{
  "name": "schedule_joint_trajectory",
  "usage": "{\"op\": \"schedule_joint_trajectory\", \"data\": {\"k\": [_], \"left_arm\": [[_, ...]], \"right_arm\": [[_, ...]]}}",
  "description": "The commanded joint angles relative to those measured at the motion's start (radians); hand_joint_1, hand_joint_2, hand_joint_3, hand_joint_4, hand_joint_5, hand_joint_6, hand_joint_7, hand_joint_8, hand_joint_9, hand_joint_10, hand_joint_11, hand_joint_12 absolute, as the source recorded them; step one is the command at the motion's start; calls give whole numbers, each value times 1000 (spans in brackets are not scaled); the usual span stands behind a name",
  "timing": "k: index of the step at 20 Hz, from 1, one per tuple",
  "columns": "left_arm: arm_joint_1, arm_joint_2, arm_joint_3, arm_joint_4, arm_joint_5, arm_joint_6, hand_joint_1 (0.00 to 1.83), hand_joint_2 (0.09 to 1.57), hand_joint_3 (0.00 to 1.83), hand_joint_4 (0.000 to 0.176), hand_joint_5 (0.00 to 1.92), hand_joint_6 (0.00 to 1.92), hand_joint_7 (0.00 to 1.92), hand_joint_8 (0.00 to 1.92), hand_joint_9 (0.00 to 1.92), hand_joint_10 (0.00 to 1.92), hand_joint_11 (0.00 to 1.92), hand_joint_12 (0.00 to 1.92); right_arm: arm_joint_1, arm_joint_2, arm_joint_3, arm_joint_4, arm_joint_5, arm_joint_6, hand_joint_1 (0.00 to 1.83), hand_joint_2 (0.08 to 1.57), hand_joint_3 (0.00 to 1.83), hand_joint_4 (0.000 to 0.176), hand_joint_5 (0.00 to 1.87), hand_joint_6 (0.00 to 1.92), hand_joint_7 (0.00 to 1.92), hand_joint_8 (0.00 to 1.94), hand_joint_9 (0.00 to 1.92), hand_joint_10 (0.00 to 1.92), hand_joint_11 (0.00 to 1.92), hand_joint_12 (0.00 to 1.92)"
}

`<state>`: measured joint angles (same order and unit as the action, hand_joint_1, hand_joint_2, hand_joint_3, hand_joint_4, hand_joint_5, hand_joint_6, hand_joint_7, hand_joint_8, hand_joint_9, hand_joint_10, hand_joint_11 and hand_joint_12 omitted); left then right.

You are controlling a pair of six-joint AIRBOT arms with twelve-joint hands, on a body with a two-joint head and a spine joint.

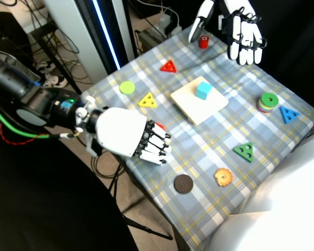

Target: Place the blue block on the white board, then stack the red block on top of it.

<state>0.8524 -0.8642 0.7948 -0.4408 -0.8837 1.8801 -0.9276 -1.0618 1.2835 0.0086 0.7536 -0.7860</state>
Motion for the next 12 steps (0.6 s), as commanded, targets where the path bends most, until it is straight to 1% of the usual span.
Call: {"op": "schedule_joint_trajectory", "data": {"k": [1,3,4,6,8,9,10,11,12], "left_arm": [[-3,12,-6,21,-122,-8,674,880,1,176,266,0,299,0,256,0,0,334],[15,38,-21,16,-132,-8,694,870,0,176,264,0,302,1,254,0,0,328],[20,46,-26,16,-136,-8,687,875,0,176,254,0,292,1,249,0,0,300],[37,72,-41,15,-149,-8,686,869,0,176,256,2,300,5,266,7,0,296],[48,89,-53,14,-165,-8,681,869,0,176,273,4,329,7,281,5,0,331],[53,94,-57,14,-171,-8,697,863,0,176,284,7,341,9,291,7,0,335],[55,97,-58,14,-173,-8,692,864,0,172,295,11,345,9,293,8,0,335],[56,99,-58,14,-173,-8,675,864,0,170,298,6,353,6,303,7,0,364],[56,99,-58,14,-173,-8,684,863,0,161,305,3,366,4,317,6,0,413]], "right_arm": [[21,1,3,-3,121,16,1132,1099,0,0,1017,910,912,14,891,15,372,1139],[57,6,6,-54,138,67,1143,1101,0,0,1012,916,903,4,871,5,295,1249],[69,6,9,-74,147,90,1153,1099,0,0,1016,908,900,2,867,3,271,1264],[119,6,27,-142,165,159,1127,1101,0,0,1012,919,894,2,846,5,233,1281],[175,2,34,-202,165,180,1111,1105,0,0,1005,934,880,0,811,1,193,1238],[207,-4,39,-233,164,187,1131,1105,0,0,1003,935,884,2,794,1,160,1218],[221,-9,43,-247,164,193,1147,1110,0,0,989,952,894,4,784,1,156,1167],[254,-22,54,-280,162,209,1144,1115,1,0,980,968,900,4,790,3,175,1148],[274,-31,62,-305,156,221,1115,1111,0,0,991,955,908,6,803,8,197,1145]]}}
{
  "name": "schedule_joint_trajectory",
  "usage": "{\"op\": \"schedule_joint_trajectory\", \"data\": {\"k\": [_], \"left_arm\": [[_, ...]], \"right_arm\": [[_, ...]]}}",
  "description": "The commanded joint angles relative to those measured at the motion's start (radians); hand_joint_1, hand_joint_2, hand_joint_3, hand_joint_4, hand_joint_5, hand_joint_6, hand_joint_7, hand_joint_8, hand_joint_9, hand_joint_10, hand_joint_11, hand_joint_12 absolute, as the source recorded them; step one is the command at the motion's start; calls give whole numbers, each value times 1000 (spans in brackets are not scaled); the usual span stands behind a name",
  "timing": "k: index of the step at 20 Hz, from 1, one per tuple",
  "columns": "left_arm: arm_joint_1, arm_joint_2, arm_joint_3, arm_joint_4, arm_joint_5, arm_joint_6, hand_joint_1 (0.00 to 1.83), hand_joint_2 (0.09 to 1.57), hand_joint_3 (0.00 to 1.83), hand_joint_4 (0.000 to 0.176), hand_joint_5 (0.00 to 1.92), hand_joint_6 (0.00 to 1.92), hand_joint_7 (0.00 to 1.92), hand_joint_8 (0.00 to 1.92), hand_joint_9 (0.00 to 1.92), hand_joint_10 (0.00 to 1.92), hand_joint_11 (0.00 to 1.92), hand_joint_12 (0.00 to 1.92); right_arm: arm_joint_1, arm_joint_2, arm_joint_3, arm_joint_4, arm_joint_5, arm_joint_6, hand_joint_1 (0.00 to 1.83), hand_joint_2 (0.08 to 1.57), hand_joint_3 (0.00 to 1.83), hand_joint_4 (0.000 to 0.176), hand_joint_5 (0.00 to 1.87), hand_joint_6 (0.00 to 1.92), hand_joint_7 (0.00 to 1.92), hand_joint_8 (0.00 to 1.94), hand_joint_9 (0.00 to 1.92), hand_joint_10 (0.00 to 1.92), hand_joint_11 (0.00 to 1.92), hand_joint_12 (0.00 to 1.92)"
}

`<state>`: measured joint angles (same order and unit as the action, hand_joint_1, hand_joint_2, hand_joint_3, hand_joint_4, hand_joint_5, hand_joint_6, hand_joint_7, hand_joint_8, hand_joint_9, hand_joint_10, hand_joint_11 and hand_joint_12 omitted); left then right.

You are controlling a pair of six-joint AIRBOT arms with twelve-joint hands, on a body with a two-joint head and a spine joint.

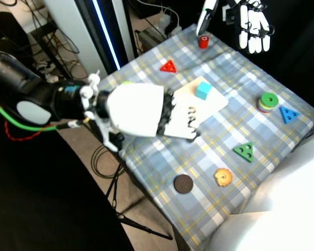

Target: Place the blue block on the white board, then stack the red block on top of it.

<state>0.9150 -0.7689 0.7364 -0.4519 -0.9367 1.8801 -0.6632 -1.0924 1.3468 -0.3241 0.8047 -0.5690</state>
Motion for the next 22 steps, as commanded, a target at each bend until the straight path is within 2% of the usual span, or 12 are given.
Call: {"op": "schedule_joint_trajectory", "data": {"k": [1,3,4,5,6,7,10,13,15,16,18,22], "left_arm": [[-6,4,0,25,-120,-8,683,863,0,159,302,1,372,5,329,10,0,425],[-5,4,-1,25,-120,-8,688,864,0,152,307,1,383,2,343,5,0,478],[-5,4,-1,25,-120,-8,713,860,0,151,306,0,389,3,345,5,0,478],[-5,4,-1,26,-120,-8,724,854,0,159,308,0,393,2,348,4,0,455],[-5,4,-1,26,-118,-8,721,850,0,157,307,0,396,3,354,5,0,452],[-5,4,-1,26,-117,-8,729,851,0,157,300,0,392,1,350,3,0,452],[-6,4,0,27,-111,-8,730,850,0,163,297,2,387,1,341,0,0,453],[-7,3,2,27,-108,-8,743,853,1,136,348,3,388,0,337,1,0,534],[-8,3,3,27,-106,-8,743,852,0,141,356,4,384,1,330,1,0,504],[-9,3,3,27,-106,-8,744,852,0,151,352,2,389,3,335,3,0,503],[-9,3,3,27,-106,-8,728,860,3,145,353,2,388,2,335,3,0,507],[-9,3,3,27,-103,-8,724,849,0,133,363,3,396,2,346,3,0,584]], "right_arm": [[29,-15,14,-9,103,38,1097,1102,0,0,1011,925,924,8,832,16,216,1213],[59,-50,50,-76,102,124,1090,1084,0,35,1050,861,925,3,896,39,295,1361],[69,-61,59,-95,98,140,1143,1079,0,0,1060,839,934,5,1004,99,465,1426],[81,-77,67,-121,91,150,1161,1074,0,0,1069,822,934,4,948,78,397,1322],[91,-89,72,-139,85,152,1173,1070,0,0,1078,806,930,1,857,33,295,1117],[98,-97,75,-152,80,154,1176,1067,0,0,1084,795,921,0,823,12,268,1037],[123,-122,89,-206,70,185,1173,1073,0,0,1069,821,894,3,808,2,218,1093],[135,-144,102,-238,69,212,1172,1077,1,0,1058,838,870,0,783,0,197,1094],[140,-152,105,-252,64,216,1171,1077,0,0,1059,840,830,0,732,0,165,1084],[140,-156,105,-258,61,216,1172,1076,0,0,1062,837,824,0,710,0,146,1076],[140,-161,106,-264,54,216,1175,1071,0,0,1073,813,915,21,854,55,245,1231],[140,-171,110,-270,48,216,1174,1072,1,0,1071,818,864,3,785,21,139,1196]]}}
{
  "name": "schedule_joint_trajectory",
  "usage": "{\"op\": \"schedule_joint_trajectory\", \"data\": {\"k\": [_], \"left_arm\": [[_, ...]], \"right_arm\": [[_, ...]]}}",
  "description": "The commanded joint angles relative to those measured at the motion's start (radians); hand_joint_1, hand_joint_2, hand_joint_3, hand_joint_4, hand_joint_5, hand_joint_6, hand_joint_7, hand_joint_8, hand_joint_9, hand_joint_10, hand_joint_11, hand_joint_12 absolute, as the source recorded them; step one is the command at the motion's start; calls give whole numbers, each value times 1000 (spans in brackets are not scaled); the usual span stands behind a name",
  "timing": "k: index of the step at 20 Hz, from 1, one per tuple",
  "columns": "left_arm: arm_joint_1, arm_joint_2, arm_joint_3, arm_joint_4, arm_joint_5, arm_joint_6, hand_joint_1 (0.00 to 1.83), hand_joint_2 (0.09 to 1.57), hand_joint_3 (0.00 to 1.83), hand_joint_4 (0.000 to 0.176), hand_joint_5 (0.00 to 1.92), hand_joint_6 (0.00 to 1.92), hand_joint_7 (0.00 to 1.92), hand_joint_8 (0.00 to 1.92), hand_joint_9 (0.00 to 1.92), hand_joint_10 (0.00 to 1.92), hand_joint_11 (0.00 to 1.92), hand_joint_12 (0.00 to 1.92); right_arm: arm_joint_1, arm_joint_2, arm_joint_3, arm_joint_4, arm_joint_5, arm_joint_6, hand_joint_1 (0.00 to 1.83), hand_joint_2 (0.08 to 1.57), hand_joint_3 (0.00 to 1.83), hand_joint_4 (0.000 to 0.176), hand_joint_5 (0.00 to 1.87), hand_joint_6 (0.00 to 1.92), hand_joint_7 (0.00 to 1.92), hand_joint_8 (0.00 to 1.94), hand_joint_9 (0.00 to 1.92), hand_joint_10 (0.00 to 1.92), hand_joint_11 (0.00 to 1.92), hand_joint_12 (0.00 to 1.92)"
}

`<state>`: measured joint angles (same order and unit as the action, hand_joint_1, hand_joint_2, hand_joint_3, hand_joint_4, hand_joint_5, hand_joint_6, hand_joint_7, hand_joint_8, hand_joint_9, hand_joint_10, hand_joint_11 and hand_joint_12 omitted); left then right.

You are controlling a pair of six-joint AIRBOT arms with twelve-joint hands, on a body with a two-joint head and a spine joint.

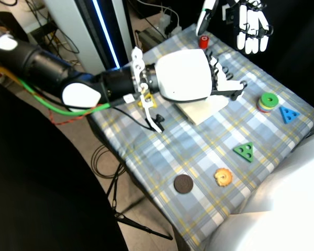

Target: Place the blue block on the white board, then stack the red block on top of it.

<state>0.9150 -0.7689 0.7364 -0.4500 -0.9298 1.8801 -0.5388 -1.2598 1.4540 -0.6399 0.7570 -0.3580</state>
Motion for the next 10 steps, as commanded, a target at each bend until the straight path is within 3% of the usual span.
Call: {"op": "schedule_joint_trajectory", "data": {"k": [1,5,10], "left_arm": [[-10,3,3,25,-110,-8,716,854,1,139,356,0,396,1,346,2,0,587],[-10,3,3,27,-109,-8,729,851,0,141,345,3,389,4,341,3,0,509],[-10,3,3,27,-109,-8,735,849,1,140,356,0,395,1,342,0,0,561]], "right_arm": [[16,-4,3,46,95,5,1173,1072,0,0,1071,819,846,1,759,11,75,1172],[16,-8,3,36,89,5,1169,1081,1,0,1051,851,901,16,809,22,45,1234],[16,-8,3,27,86,8,1170,1082,0,0,1047,857,915,17,835,30,52,1256]]}}
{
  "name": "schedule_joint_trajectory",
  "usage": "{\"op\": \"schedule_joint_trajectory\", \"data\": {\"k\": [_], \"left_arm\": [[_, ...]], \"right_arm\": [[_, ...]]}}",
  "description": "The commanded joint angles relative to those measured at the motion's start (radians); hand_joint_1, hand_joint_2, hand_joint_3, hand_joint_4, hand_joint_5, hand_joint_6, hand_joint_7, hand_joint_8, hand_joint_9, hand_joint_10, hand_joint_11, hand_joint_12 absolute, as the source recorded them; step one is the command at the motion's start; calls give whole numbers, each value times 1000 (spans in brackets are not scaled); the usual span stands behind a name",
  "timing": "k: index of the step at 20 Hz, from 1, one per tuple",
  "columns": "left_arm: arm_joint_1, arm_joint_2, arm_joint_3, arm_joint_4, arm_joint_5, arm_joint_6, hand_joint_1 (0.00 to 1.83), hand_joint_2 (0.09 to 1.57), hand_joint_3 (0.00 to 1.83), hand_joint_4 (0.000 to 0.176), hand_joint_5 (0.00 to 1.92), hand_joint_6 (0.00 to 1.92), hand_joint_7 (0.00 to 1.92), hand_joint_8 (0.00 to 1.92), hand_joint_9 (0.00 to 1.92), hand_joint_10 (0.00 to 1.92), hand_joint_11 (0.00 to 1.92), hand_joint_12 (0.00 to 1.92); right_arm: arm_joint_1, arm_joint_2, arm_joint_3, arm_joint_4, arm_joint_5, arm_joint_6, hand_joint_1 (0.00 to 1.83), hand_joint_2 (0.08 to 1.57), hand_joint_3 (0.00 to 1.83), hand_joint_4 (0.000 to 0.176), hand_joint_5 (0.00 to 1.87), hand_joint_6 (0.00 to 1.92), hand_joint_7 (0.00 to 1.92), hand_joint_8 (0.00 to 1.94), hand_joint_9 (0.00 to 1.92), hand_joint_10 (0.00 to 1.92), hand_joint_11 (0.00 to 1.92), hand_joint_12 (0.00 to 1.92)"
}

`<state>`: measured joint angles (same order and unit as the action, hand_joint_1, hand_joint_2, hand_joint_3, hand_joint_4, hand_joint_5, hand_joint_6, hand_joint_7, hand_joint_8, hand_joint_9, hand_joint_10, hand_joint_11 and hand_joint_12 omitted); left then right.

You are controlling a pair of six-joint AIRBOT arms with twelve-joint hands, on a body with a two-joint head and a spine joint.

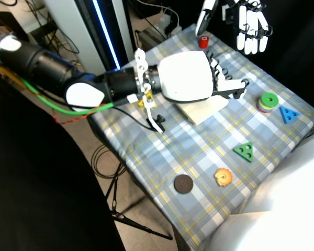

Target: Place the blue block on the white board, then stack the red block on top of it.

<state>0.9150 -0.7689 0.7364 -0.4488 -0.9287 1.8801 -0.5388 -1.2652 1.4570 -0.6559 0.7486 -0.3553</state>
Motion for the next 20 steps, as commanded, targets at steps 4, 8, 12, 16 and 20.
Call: {"op": "schedule_joint_trajectory", "data": {"k": [4,8,12,16,20], "left_arm": [[-10,2,4,26,-109,-8,737,847,0,146,358,1,399,1,346,1,0,535],[-10,2,4,28,-107,-8,734,843,0,142,364,1,400,0,356,1,0,582],[-11,1,4,30,-107,-8,725,848,0,145,363,0,399,0,353,1,0,551],[-12,0,5,32,-107,-8,724,850,0,150,348,2,388,1,337,2,0,453],[-14,-1,5,33,-107,-8,719,847,1,145,362,1,403,2,354,5,0,495]], "right_arm": [[16,-4,0,39,94,5,1149,1090,1,0,1028,892,879,2,820,14,159,1255],[16,-6,4,39,94,5,1148,1098,0,0,1009,921,862,1,812,7,183,1237],[16,-7,7,39,92,5,1109,1114,1,0,971,989,885,6,869,34,143,1336],[16,-9,9,39,89,5,1088,1123,1,0,950,1023,876,2,849,33,111,1352],[16,-9,10,39,87,5,1066,1065,0,0,827,422,842,9,820,27,63,1330]]}}
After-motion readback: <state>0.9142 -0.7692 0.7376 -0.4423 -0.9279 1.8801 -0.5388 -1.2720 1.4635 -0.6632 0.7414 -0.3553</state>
